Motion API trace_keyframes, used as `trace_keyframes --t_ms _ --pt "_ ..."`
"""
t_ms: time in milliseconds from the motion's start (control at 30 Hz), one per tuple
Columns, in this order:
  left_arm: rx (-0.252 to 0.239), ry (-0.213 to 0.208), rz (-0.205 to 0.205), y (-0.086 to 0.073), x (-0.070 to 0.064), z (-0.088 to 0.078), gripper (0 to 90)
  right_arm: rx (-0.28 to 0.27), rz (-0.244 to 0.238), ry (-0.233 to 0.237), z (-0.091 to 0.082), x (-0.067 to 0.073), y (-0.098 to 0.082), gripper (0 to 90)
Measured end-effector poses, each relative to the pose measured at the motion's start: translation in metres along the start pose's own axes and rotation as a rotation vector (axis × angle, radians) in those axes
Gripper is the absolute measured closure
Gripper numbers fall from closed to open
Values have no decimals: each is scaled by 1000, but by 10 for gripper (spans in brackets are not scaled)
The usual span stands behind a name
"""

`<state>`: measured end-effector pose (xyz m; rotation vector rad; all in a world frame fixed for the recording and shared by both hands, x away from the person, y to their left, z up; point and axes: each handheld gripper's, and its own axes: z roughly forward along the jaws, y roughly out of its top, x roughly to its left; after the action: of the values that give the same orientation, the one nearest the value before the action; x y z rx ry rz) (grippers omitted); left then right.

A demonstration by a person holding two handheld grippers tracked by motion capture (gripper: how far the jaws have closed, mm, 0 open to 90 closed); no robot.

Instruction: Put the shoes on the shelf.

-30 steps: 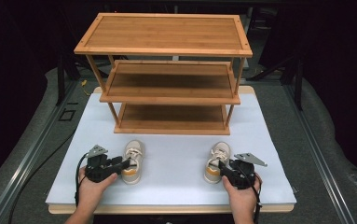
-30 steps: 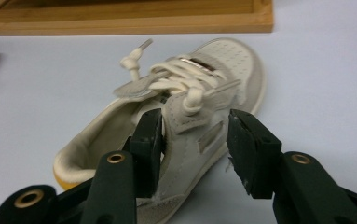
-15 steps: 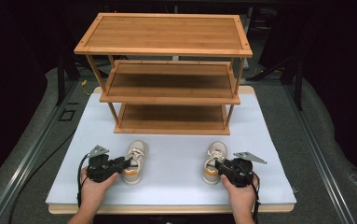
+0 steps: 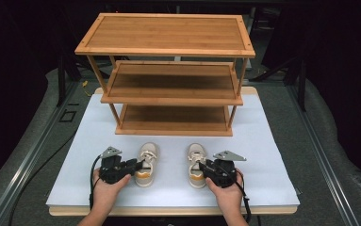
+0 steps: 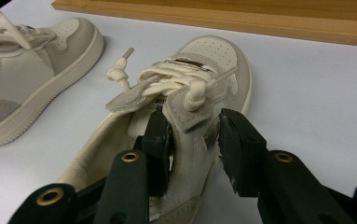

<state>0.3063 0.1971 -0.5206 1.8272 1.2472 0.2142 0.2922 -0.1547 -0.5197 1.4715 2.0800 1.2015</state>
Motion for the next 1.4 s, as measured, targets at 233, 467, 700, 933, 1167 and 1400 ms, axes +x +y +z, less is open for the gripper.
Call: trace_keyframes --t_ms 233,467,700,933,1167,1400 --pt "1 -18 0 3 -12 12 635 1 18 41 6 3 2 645" --pt "1 -32 9 5 -19 18 636 -3 5 56 15 14 5 644" --pt "6 -47 12 4 -25 21 633 -12 15 75 22 23 6 641" --pt "-3 -46 -1 3 -30 24 628 -5 7 87 23 26 6 640" --pt "6 -62 -8 4 -34 25 619 -12 56 108 25 30 5 635" --pt "4 -63 -15 8 -32 30 616 -17 88 112 29 32 6 629"
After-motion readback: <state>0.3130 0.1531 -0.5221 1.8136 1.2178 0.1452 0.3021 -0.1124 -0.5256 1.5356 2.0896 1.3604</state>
